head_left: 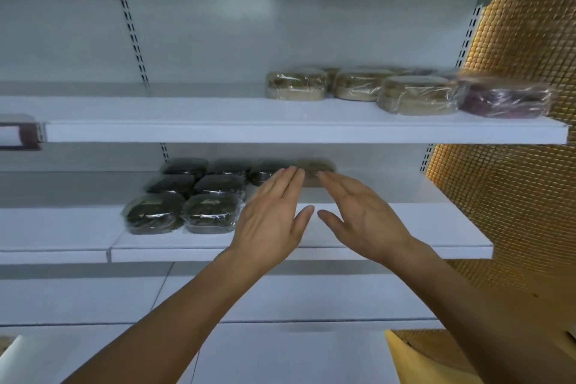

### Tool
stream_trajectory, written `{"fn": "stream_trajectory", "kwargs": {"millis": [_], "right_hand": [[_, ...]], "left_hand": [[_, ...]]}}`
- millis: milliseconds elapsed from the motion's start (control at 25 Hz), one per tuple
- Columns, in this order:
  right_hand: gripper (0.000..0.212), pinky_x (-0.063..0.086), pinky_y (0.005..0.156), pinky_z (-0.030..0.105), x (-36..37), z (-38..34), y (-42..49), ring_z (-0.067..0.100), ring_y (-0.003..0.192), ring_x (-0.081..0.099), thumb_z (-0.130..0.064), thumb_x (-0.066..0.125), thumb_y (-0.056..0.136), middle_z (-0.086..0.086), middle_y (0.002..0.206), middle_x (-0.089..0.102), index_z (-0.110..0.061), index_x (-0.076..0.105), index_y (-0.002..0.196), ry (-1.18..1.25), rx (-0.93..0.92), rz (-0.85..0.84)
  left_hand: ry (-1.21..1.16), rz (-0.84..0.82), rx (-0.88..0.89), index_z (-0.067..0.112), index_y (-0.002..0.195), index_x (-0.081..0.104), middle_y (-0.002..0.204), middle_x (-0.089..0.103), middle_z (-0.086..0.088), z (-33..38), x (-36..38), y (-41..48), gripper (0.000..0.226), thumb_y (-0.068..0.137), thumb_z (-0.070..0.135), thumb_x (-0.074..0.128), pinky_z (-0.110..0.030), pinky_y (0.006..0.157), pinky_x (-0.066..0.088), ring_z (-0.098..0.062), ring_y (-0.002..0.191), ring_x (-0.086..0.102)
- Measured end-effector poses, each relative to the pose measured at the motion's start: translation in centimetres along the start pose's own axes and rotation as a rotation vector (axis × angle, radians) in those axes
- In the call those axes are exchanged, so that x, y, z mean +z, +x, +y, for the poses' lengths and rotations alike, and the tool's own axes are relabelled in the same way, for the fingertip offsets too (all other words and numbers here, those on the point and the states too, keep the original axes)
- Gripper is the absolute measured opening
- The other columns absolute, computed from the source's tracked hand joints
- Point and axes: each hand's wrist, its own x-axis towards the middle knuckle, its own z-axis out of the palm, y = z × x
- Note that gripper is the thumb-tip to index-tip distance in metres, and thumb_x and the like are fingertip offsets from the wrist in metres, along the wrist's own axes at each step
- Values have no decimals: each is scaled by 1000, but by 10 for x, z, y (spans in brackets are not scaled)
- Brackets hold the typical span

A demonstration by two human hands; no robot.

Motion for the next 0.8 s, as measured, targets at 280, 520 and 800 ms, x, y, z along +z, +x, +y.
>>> {"fn": "stream_trajectory", "kwargs": {"millis": [280, 520, 800], "right_hand": [[59, 26, 112, 26, -54, -21, 19, 16, 140, 32, -32, 52, 98, -2, 154, 38, -18, 32, 152, -27, -60, 139], [60, 27, 111, 28, -73, -12, 52, 14, 142, 27, -38, 47, 100, -4, 156, 32, -20, 28, 154, -12, -1, 145], [62, 28, 113, 34, -71, 6, 108, 17, 145, 24, -49, 40, 101, 0, 158, 30, -18, 29, 153, 45, 67, 94]], "left_hand": [[52, 152, 44, 10, 151, 35, 154, 39, -3, 0, -60, 16, 62, 100, 41, 49, -35, 113, 34, -19, 141, 34], [91, 137, 26, 10, 153, 31, 157, 35, -6, -19, -74, 49, 64, 101, 44, 45, -37, 119, 25, -22, 147, 25], [68, 92, -35, 11, 153, 29, 156, 34, -6, -31, -68, 107, 63, 103, 50, 34, -35, 115, 29, -21, 146, 24]]}}
